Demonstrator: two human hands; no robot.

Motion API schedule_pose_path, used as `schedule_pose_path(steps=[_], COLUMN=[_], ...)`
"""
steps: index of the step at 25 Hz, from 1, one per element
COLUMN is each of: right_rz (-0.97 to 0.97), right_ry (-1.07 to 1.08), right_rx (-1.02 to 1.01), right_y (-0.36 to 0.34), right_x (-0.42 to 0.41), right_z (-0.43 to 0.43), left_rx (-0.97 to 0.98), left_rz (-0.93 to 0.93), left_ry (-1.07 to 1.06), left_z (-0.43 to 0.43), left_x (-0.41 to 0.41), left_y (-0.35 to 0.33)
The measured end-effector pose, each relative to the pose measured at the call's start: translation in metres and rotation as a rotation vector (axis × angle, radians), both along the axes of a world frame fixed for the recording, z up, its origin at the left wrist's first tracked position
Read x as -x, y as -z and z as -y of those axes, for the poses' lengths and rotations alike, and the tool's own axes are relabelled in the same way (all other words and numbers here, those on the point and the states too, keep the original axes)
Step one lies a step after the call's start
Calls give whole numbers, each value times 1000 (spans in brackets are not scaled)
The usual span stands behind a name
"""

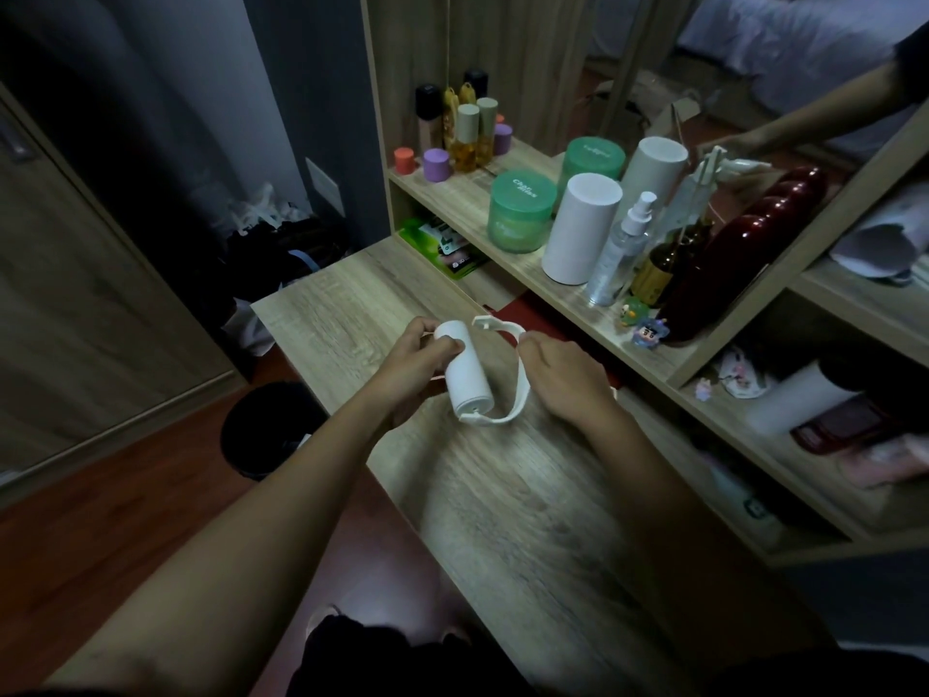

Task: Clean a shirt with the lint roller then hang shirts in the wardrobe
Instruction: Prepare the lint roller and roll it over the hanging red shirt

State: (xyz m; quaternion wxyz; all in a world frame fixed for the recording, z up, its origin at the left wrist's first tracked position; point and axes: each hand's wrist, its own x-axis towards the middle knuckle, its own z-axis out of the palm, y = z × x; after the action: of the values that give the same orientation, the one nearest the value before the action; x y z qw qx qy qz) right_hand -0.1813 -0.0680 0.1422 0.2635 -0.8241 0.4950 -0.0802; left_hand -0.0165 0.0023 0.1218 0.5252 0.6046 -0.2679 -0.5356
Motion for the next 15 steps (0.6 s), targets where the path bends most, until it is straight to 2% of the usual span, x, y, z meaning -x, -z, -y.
schedule_pose_path(steps=[11,15], right_rz=[32,59], right_ry=[57,68], right_rx=[107,100], right_y=[0,-7], right_x=[-12,-25], right_z=[-13,-22], left_rx=[9,38], left_rz=[14,-5], left_ry=[25,-85], left_z=[-8,-6], left_x=[11,21], left_y=[-7,-13])
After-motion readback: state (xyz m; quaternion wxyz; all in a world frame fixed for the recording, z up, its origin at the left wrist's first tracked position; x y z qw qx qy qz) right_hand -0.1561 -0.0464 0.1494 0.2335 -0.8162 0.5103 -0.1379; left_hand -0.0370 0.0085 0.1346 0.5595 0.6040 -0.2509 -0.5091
